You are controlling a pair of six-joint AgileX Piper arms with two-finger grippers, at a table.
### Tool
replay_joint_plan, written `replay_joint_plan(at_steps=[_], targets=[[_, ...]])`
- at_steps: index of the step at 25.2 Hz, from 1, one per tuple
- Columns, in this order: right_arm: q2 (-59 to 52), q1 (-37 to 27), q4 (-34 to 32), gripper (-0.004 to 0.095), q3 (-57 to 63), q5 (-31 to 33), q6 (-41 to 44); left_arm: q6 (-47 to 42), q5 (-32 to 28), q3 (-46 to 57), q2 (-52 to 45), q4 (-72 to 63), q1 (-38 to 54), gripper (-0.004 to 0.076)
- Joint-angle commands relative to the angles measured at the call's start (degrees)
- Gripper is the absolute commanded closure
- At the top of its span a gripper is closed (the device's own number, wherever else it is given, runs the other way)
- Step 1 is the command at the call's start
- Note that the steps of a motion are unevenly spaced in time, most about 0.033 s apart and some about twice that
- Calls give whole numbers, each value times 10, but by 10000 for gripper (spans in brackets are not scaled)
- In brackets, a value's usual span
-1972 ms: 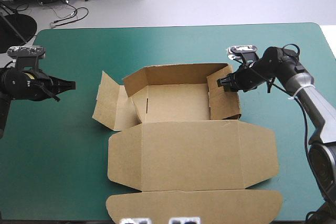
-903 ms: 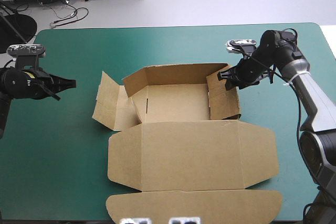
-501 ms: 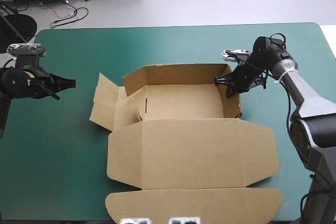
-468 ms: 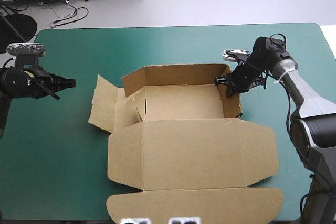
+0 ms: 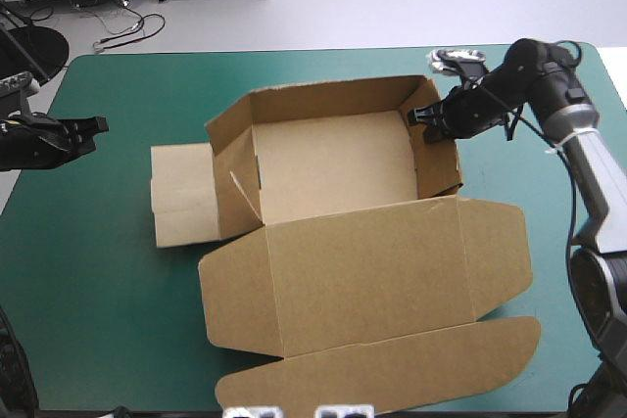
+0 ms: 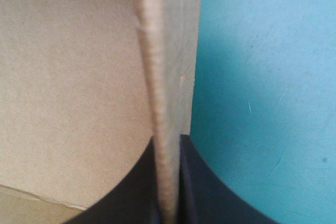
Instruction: Fold the box
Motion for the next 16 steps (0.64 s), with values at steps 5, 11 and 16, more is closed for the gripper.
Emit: replay_joint_plan(at_steps=[5,11,16], targets=[[-111,-78,127,927,-42,13,-7,113,51,-20,54,-251,76,727],[-153,-111,188,927,-42,13,-18,179,144,-20,107,-441,75,727],[-163,-111,207,926,-42,13,-21,184,150,-20,113,-504,-13,727]])
